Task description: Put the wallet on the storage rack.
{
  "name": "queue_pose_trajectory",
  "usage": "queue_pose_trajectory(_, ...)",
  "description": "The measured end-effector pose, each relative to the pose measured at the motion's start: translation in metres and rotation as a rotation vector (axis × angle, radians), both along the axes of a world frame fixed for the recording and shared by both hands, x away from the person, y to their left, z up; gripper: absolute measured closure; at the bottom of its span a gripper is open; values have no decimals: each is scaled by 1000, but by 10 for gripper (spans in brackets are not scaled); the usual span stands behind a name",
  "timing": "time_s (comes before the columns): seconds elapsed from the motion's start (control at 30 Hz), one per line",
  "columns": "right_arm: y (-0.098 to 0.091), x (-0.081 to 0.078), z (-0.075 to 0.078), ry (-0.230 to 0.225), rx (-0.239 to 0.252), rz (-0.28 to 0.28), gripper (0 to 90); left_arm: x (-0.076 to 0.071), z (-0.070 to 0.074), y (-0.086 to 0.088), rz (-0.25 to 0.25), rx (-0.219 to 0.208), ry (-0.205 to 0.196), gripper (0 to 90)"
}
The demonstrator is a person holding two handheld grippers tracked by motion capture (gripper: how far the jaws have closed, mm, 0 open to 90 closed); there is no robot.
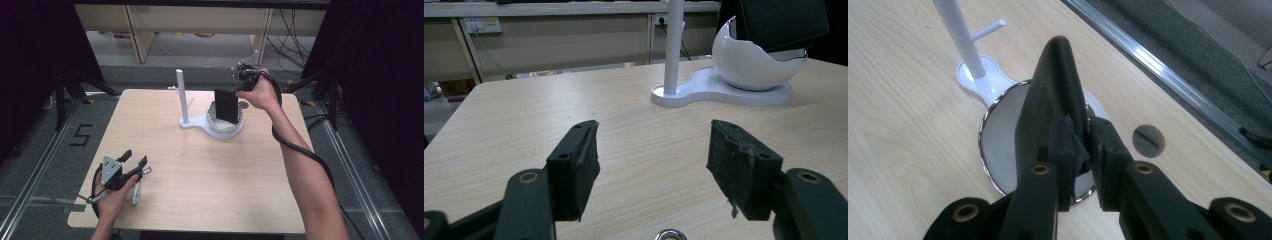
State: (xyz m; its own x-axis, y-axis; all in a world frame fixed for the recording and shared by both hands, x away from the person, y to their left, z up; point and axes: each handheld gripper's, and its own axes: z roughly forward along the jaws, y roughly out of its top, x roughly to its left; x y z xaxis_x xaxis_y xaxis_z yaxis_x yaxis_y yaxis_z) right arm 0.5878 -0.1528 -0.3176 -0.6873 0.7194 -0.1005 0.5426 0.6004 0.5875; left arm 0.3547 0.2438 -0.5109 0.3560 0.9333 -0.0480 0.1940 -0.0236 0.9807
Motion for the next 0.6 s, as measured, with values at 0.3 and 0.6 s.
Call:
queue_pose_trajectory(0.3, 4, 2, -7, -16, -4, 1, 818, 0, 0, 0, -1, -1, 0, 362)
queue_pose_trajectory(0.6, 1, 3, -13, -49, 1, 3, 816, 0, 0, -1, -3, 2, 5, 362)
